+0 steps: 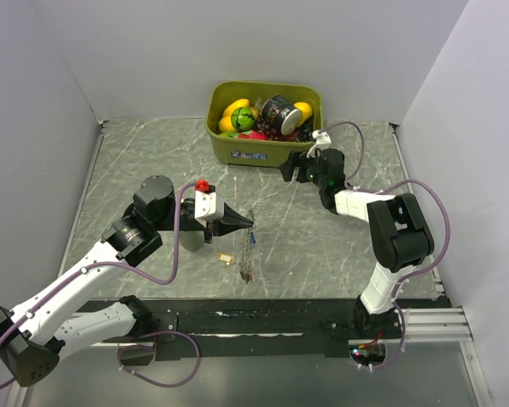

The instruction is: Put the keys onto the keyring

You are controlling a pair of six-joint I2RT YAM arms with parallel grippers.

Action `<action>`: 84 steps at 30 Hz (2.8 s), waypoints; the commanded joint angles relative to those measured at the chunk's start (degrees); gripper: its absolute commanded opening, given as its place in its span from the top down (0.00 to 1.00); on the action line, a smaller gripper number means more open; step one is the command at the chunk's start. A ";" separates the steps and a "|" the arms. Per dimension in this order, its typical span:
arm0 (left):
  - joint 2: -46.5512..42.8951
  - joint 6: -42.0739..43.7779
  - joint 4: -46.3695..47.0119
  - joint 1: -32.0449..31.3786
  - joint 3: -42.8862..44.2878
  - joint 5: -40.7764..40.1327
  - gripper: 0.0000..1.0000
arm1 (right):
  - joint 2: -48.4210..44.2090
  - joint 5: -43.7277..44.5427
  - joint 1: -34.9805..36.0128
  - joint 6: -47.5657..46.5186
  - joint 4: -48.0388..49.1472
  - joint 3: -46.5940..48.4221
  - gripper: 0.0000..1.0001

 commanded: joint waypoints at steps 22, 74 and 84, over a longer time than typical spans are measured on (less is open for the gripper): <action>-0.84 0.60 1.68 -0.16 2.78 0.48 0.99 | -14.50 -13.54 0.90 -6.91 -9.33 4.97 0.00; -1.46 -2.65 4.67 -0.16 2.16 4.17 0.99 | -41.22 -38.96 18.04 -10.60 -35.63 4.27 0.23; -1.46 -3.01 4.94 -0.16 1.81 4.17 0.99 | -43.68 -39.39 18.39 -10.51 -35.10 4.36 0.08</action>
